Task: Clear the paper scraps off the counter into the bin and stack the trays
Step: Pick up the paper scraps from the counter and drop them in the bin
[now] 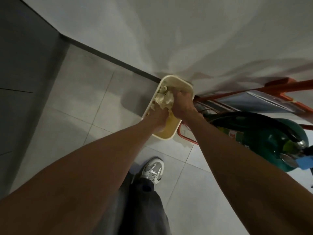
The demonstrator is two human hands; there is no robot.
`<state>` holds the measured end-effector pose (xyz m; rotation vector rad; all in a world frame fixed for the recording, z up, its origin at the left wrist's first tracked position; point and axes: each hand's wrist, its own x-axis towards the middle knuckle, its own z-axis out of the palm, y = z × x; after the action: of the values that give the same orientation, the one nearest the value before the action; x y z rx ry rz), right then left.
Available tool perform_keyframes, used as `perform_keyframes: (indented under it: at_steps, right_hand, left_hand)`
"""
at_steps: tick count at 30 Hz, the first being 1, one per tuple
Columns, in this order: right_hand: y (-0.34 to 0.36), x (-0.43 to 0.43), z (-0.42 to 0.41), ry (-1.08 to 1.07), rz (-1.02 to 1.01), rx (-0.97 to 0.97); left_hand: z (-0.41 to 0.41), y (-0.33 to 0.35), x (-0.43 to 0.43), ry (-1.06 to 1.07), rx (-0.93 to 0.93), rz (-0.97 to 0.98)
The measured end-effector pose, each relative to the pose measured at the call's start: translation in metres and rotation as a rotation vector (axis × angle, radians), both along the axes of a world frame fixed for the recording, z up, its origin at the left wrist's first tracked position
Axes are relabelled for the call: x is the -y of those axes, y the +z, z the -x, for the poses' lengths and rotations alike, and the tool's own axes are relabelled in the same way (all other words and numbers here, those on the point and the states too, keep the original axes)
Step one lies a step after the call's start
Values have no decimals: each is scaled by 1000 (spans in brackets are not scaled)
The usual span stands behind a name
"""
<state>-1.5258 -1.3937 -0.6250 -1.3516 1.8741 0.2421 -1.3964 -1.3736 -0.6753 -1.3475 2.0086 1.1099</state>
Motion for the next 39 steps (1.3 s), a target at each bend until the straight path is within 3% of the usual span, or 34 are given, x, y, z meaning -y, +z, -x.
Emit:
perform_keyframes:
  at_steps: [4,10,18,26,32,39]
  right_hand:
    - [22,3,-2,-39,-6,-8]
    - [119,-5,-18,-77,148,10]
    - [340,-16,-79,38,453,172]
    - [553,-28,-180,194,584,340]
    - [655,-32,-262,363,658,444]
    - [713,-35,-368,500,684,476]
  left_hand:
    - [0,41,3,56,-61,-90]
    - [-38,155,3,206,-220,35]
    - [-154,392,-12,491,-288,320]
    - [-280,597,-62,761,-267,615]
    - [-366,694,-114,1017,-235,726]
    - [-465,753,-172,1248,-144,842]
